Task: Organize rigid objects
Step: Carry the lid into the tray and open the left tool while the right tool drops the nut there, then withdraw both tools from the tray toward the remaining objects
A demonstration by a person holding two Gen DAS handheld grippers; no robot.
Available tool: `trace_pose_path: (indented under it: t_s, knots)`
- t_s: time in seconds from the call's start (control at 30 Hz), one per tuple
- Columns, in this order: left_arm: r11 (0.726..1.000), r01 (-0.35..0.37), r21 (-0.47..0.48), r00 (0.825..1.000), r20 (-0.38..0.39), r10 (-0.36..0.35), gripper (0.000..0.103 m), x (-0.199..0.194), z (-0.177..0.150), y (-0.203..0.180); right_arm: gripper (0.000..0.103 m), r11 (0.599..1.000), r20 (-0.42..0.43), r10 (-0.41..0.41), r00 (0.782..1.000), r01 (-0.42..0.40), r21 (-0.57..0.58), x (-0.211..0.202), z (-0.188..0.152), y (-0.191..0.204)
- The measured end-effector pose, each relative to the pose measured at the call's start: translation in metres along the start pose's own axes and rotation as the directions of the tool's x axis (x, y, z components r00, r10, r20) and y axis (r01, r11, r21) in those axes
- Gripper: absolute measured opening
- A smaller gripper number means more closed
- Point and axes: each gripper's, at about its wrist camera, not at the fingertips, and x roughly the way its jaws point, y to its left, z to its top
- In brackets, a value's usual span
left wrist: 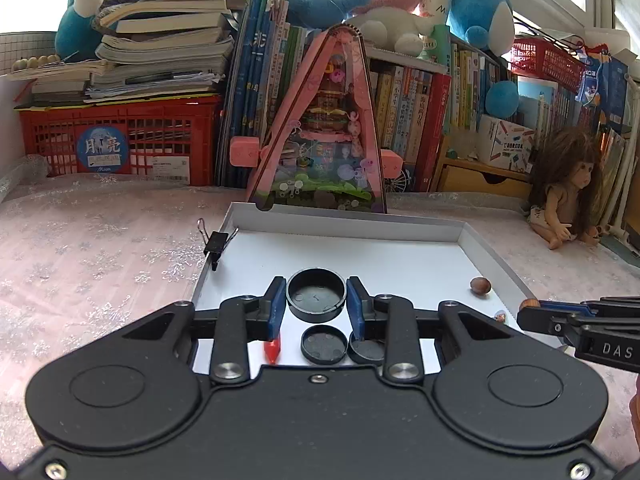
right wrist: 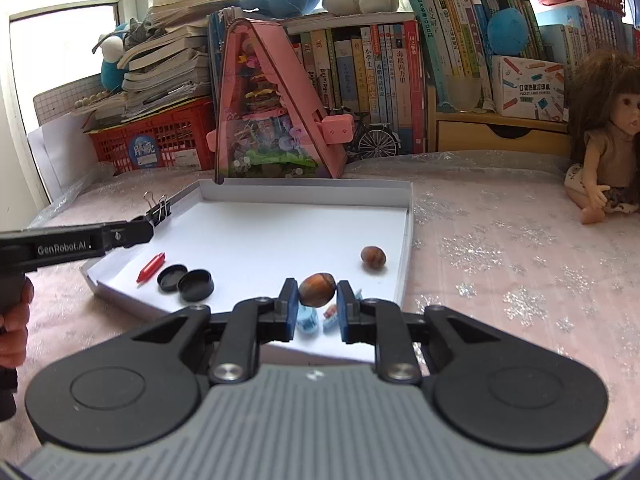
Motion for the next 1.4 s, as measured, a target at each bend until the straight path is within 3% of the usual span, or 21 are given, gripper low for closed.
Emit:
trace_pose_path:
  t_s: [0.47,1.03,1.17,1.33,1.4]
  knots:
    - [0.999,-0.043,0.002,0.998,-0.047,0.043,0.03,0.039,-0.006,-0.008,0.025,0.999,-0.018,0.013,1.0,-0.013,0.042,0.037,0.007,-0.005]
    - [0.998,-0.055,0.019,0.997,-0.06,0.056,0.03,0.047,-0.013,-0.009,0.025,1.0,-0.036,0.01,0.999,-0.01,0.011,0.044,0.004,0.0]
    - [0.998,-0.065,0.015,0.996,-0.067,0.066,0.031,0.048,-0.013,-0.008,0.029,1.0,-0.034,0.009,0.999,-0.009,0.001,0.044,0.002,0.001]
    - [0.998,-0.062,0.022,0.996,-0.065,0.063,0.043,0.043,-0.013,-0.009,0.032,1.0,-0.024,0.015,1.0,-0.015,0.001,0.039,0.002,0.002]
    - [0.998,-0.059,0.032,0.997,-0.053,0.061,0.05,0.037,-0.013,-0.011,0.044,1.0,-0.016,0.017,1.0,-0.017,-0.011,0.034,0.002,0.003]
